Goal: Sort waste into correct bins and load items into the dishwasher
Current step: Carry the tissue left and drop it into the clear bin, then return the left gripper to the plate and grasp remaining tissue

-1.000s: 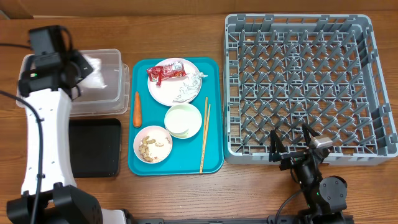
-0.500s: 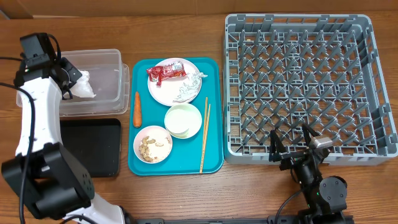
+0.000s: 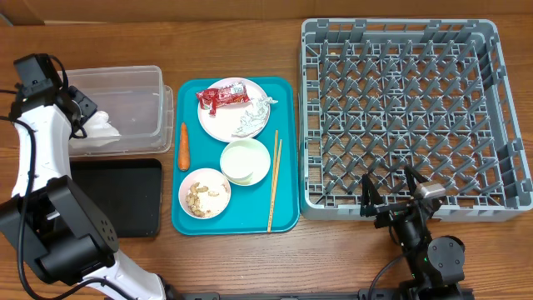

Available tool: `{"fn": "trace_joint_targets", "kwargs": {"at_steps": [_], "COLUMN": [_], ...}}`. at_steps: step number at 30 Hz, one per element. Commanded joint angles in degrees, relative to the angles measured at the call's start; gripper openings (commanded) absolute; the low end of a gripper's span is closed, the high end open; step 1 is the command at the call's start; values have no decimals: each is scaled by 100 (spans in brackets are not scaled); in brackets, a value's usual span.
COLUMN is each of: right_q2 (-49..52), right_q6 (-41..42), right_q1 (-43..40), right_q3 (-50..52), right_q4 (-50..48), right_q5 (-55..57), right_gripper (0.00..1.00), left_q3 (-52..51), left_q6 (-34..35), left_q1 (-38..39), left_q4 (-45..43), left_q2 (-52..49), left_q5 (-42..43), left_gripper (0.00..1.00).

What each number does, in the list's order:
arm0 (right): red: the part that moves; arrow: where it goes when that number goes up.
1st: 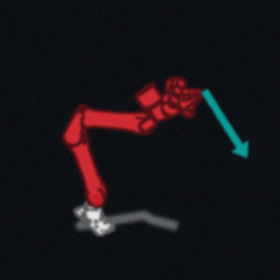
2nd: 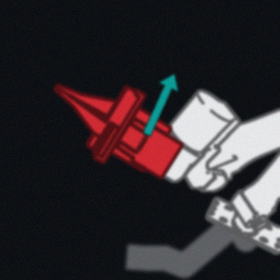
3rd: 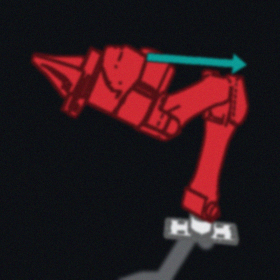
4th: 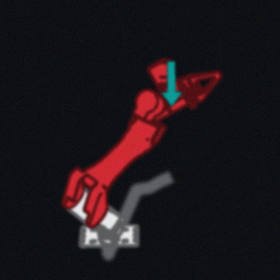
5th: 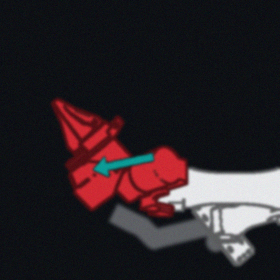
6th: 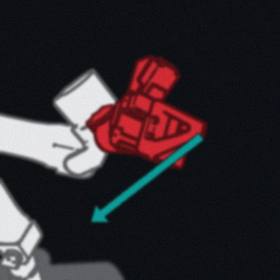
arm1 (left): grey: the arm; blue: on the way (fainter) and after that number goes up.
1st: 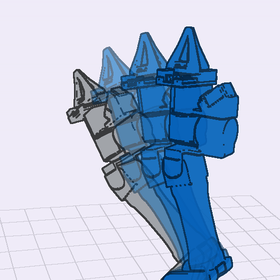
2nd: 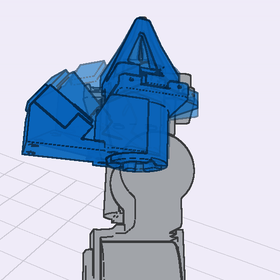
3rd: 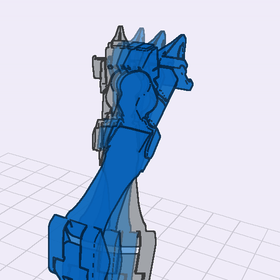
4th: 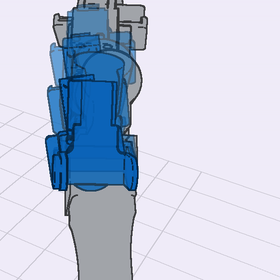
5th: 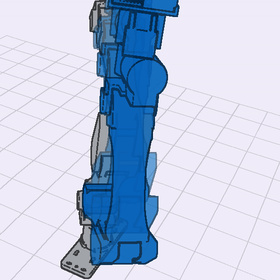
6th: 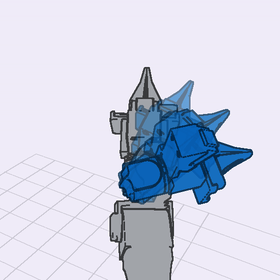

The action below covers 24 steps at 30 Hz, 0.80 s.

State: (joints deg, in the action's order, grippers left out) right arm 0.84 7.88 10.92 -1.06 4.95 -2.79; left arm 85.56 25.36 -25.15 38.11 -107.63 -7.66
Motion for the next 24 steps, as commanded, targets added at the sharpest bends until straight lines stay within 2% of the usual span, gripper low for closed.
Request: {"fn": "trace_joint_targets", "kwargs": {"at_steps": [1, 7, 15, 24], "right_q2": [-66, -66, -66, -66], "right_q6": [-17, -17, -17, -17], "right_q1": [-17, -17, -17, -17], "right_q3": [59, 59, 59, 59], "right_q4": [-35, -35, -35, -35], "right_q5": [-33, -33, -33, -33], "right_gripper": [100, 100, 100, 100], "left_q3": [87, 254, 726, 787], "left_q6": [-13, -313, -306, -304], "left_q1": [-13, 17, 48, 225], "left_q4": [-7, 197, 636, 1471], "left_q2": [-48, 129, 1119, 2044], "left_q5": [-59, 846, 927, 1993], "left_gripper": [99, 100, 100, 100]}}
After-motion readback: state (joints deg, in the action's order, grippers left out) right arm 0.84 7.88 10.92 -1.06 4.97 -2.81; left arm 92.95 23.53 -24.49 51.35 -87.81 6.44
